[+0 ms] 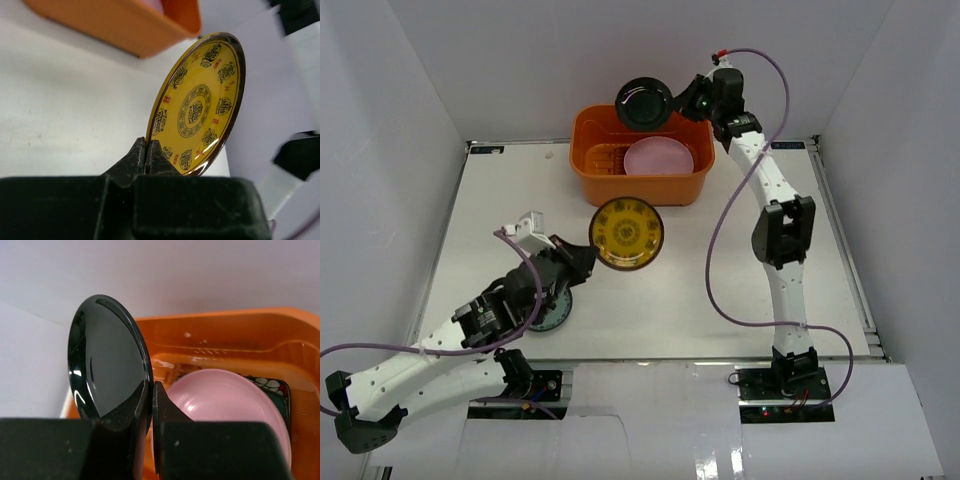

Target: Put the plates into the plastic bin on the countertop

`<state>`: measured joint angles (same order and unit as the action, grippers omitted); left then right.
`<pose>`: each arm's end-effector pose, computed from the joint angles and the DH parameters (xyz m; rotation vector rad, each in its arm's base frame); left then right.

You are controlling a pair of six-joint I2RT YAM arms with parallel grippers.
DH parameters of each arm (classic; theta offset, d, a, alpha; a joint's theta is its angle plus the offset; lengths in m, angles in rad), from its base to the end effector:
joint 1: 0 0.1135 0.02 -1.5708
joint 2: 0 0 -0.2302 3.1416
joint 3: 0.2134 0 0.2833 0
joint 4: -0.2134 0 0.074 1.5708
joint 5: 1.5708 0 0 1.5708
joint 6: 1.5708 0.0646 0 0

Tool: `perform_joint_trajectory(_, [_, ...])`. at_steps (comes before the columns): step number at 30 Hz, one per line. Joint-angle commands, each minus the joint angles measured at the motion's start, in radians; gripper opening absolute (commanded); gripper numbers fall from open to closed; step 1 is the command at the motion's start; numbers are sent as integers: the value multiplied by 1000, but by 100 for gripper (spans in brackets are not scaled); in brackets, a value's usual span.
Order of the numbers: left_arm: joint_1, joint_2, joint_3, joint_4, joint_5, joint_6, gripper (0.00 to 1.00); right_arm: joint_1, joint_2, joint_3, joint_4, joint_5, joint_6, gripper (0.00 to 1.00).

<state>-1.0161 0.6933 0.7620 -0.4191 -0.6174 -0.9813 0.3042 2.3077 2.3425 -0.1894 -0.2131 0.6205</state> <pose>0.1550 -0.1792 0.2960 -0.3873 1.8913 -0.7824 0.5539 0.1882 0.3325 0.1203 1.7968 0.8566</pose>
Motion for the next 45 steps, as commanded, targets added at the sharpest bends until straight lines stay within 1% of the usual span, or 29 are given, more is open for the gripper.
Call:
perform_joint_trajectory(1, [13,52,135,63,-126,176,0,4,124,200,-119,-31,21,8])
perform_joint_trajectory(2, [20,104,163,95,-133,256,0,3,107,139,-75,-26,27,9])
perform_joint_trajectory(3, [30,133,187,136,-131,301,0,4,41,-43,47,-28,33,16])
perform_joint_trajectory(4, [63,167,238,201,-111,335,0,3,15,-107,88,-43,35,44])
perform_joint_trajectory(5, [97,237,262,224,-85,377,0,3,3,-127,85,-46,18,59])
perform_joint_trajectory(6, [137,273,287,245,-40,378,0,1,1,-94,64,-52,1,69])
perform_joint_trajectory(7, [246,305,322,282,98,368,0,-11,-8,-80,32,-87,-8,80])
perform_joint_trajectory(8, [302,371,336,301,164,337,0,-19,-61,-87,34,-100,-8,81])
perform_joint_trajectory(10, [414,444,387,344,281,313,0,-39,-155,-213,103,-94,-13,81])
perform_joint_trajectory(12, [488,567,437,371,338,296,0,-54,-331,-413,175,-69,-16,81])
perform_joint_trajectory(14, [525,665,543,368,416,282,0,-71,-512,-542,267,-59,-28,79])
perform_joint_trajectory(15, [557,771,584,362,445,270,0,-73,-571,-681,298,-40,-42,79])
perform_joint_trajectory(18, [586,941,785,304,504,277,0,-71,-801,-895,379,-34,-62,71])
perform_joint_trajectory(19, [594,1053,842,255,534,276,0,-63,-850,-1022,392,-49,-65,67])
perform_joint_trajectory(20, [600,1107,947,226,566,267,0,-53,-939,-1084,396,-55,-74,65])
perform_joint_trajectory(21, [611,1193,983,201,588,253,0,-12,-979,-1150,396,-42,-91,62])
perform_joint_trajectory(22, [616,1230,1013,192,605,244,0,18,-1060,-1284,409,-29,-100,61])
perform_joint_trajectory(23, [620,1261,1057,183,610,234,0,45,-1094,-1348,430,-17,-103,61])
perform_joint_trajectory(27, [629,1382,1119,148,607,214,2,240,-1177,-1624,499,85,-23,61])
perform_joint_trajectory(29, [639,1396,1126,129,590,216,11,300,-1165,-1669,525,124,10,61])
perform_joint_trajectory(30, [643,1396,1113,128,590,216,32,358,-1153,-1687,560,154,28,61])
perform_joint_trajectory(33, [657,1362,1080,129,613,228,76,470,-1058,-1689,614,197,73,64])
perform_joint_trajectory(34, [659,1342,1070,134,616,231,95,501,-989,-1675,620,207,90,65])
perform_joint_trajectory(35, [660,1289,1065,140,616,256,98,527,-951,-1658,636,236,94,67])
perform_joint_trajectory(38, [659,1180,1047,149,685,314,98,622,-767,-1563,669,264,137,73])
perform_joint_trajectory(39, [657,1078,992,149,700,323,98,657,-663,-1502,683,265,149,75])
perform_joint_trajectory(41, [651,947,897,169,709,343,98,682,-558,-1430,685,233,192,75])
perform_joint_trajectory(42, [649,804,775,171,716,358,98,703,-460,-1360,688,222,206,75])
perform_joint_trajectory(45, [639,509,567,181,758,380,98,754,-310,-1237,660,176,243,70])
